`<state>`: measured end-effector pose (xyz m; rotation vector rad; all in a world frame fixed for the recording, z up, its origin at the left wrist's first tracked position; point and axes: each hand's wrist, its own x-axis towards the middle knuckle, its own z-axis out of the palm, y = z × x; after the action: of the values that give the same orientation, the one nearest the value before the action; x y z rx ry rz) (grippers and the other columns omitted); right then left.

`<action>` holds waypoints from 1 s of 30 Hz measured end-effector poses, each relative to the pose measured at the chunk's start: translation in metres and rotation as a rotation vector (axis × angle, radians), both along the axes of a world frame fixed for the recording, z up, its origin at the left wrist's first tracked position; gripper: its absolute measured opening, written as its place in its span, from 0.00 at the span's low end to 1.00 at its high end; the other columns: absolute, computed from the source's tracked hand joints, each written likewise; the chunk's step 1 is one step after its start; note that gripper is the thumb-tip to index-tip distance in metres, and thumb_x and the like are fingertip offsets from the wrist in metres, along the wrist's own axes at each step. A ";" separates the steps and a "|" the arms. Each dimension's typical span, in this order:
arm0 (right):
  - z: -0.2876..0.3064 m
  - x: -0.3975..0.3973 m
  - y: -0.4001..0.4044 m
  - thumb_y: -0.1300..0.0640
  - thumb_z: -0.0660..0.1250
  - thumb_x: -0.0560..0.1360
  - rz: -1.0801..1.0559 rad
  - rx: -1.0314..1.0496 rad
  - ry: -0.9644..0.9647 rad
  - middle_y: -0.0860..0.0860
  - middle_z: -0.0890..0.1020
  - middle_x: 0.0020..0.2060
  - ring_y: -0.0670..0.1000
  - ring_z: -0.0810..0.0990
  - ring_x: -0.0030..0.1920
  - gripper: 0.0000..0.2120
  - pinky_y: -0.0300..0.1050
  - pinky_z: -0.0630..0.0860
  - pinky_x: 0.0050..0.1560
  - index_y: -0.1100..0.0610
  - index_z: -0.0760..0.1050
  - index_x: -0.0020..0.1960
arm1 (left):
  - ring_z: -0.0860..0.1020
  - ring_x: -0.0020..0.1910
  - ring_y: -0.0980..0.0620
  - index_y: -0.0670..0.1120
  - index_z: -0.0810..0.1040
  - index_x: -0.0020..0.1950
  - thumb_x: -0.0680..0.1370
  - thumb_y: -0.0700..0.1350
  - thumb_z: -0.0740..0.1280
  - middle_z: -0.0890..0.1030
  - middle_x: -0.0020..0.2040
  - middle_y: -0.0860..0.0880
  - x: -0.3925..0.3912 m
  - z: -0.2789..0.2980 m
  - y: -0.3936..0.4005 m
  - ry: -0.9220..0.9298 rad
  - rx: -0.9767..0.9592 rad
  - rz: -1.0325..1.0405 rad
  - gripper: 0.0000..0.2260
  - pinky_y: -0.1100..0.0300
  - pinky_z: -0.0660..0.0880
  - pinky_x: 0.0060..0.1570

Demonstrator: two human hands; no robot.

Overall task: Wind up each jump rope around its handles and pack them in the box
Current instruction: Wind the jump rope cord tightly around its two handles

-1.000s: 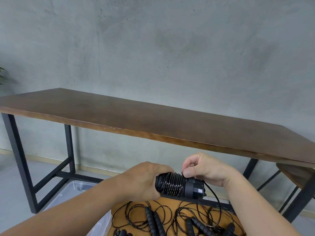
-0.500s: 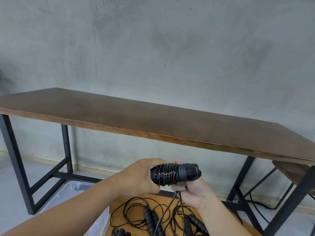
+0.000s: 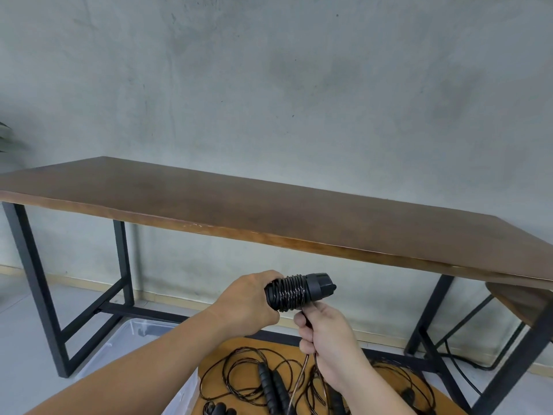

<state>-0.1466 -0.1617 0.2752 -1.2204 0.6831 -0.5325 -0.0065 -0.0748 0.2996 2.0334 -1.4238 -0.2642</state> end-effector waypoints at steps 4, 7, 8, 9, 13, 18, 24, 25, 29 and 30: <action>0.005 -0.005 0.005 0.56 0.57 0.84 0.026 -0.178 0.212 0.50 0.71 0.30 0.45 0.63 0.26 0.13 0.39 0.61 0.26 0.59 0.79 0.52 | 0.76 0.42 0.53 0.53 0.73 0.62 0.73 0.40 0.69 0.78 0.45 0.53 0.000 -0.003 -0.004 -0.083 0.022 0.043 0.20 0.66 0.71 0.37; 0.007 -0.009 0.005 0.54 0.58 0.83 0.055 -0.378 0.378 0.49 0.72 0.29 0.46 0.66 0.25 0.14 0.40 0.63 0.27 0.59 0.79 0.46 | 0.76 0.45 0.51 0.53 0.71 0.64 0.74 0.41 0.68 0.79 0.49 0.52 -0.002 -0.004 -0.007 -0.188 0.049 0.066 0.20 0.61 0.74 0.42; 0.008 -0.011 0.005 0.54 0.59 0.83 0.069 -0.459 0.437 0.48 0.73 0.28 0.46 0.66 0.24 0.16 0.40 0.63 0.28 0.58 0.78 0.42 | 0.77 0.46 0.51 0.53 0.71 0.65 0.74 0.41 0.68 0.79 0.50 0.51 -0.002 -0.004 -0.007 -0.221 0.055 0.075 0.20 0.60 0.76 0.43; 0.009 -0.013 0.005 0.53 0.59 0.82 0.085 -0.531 0.490 0.48 0.73 0.27 0.45 0.67 0.24 0.17 0.40 0.64 0.29 0.57 0.76 0.38 | 0.77 0.47 0.50 0.53 0.71 0.65 0.74 0.42 0.67 0.79 0.51 0.51 -0.002 -0.005 -0.008 -0.252 0.062 0.085 0.21 0.58 0.77 0.45; 0.015 -0.020 0.005 0.52 0.58 0.83 0.171 -0.829 0.678 0.48 0.75 0.32 0.46 0.72 0.31 0.16 0.41 0.68 0.34 0.52 0.74 0.38 | 0.77 0.50 0.49 0.54 0.69 0.66 0.75 0.43 0.66 0.78 0.53 0.51 -0.001 -0.008 -0.009 -0.363 0.089 0.104 0.21 0.52 0.79 0.49; 0.031 -0.027 0.002 0.52 0.58 0.82 0.262 -1.109 0.838 0.46 0.74 0.35 0.44 0.73 0.35 0.10 0.36 0.64 0.31 0.52 0.74 0.45 | 0.76 0.53 0.49 0.54 0.68 0.67 0.76 0.43 0.65 0.76 0.55 0.50 -0.002 -0.012 -0.012 -0.483 0.132 0.118 0.20 0.55 0.77 0.49; 0.056 -0.032 -0.006 0.55 0.61 0.79 0.396 -1.382 0.956 0.48 0.79 0.41 0.49 0.79 0.43 0.08 0.42 0.78 0.43 0.52 0.79 0.51 | 0.75 0.54 0.49 0.54 0.66 0.68 0.76 0.43 0.66 0.76 0.56 0.50 -0.004 -0.015 -0.010 -0.578 0.169 0.073 0.22 0.56 0.75 0.48; 0.063 -0.032 -0.007 0.55 0.61 0.79 0.436 -1.408 0.958 0.48 0.79 0.41 0.49 0.79 0.43 0.08 0.41 0.77 0.41 0.52 0.79 0.50 | 0.75 0.54 0.49 0.54 0.66 0.68 0.76 0.43 0.66 0.76 0.56 0.50 -0.003 -0.015 -0.009 -0.592 0.171 0.054 0.22 0.57 0.75 0.47; 0.091 -0.033 -0.013 0.49 0.64 0.80 0.623 -1.510 0.932 0.47 0.84 0.43 0.47 0.79 0.41 0.11 0.40 0.75 0.39 0.52 0.83 0.52 | 0.76 0.54 0.49 0.55 0.68 0.69 0.76 0.45 0.67 0.77 0.56 0.50 -0.001 -0.011 -0.004 -0.573 0.214 -0.059 0.22 0.56 0.75 0.48; 0.097 -0.032 -0.016 0.48 0.65 0.79 0.651 -1.516 0.916 0.47 0.84 0.44 0.46 0.80 0.42 0.11 0.41 0.77 0.42 0.51 0.84 0.52 | 0.76 0.54 0.49 0.55 0.68 0.69 0.75 0.45 0.67 0.78 0.57 0.51 -0.002 -0.010 -0.003 -0.553 0.226 -0.092 0.23 0.56 0.75 0.50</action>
<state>-0.1786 -0.1774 0.3721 -3.0629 0.4917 0.2453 -0.0081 -0.0776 0.2901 2.3407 -1.8911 0.1212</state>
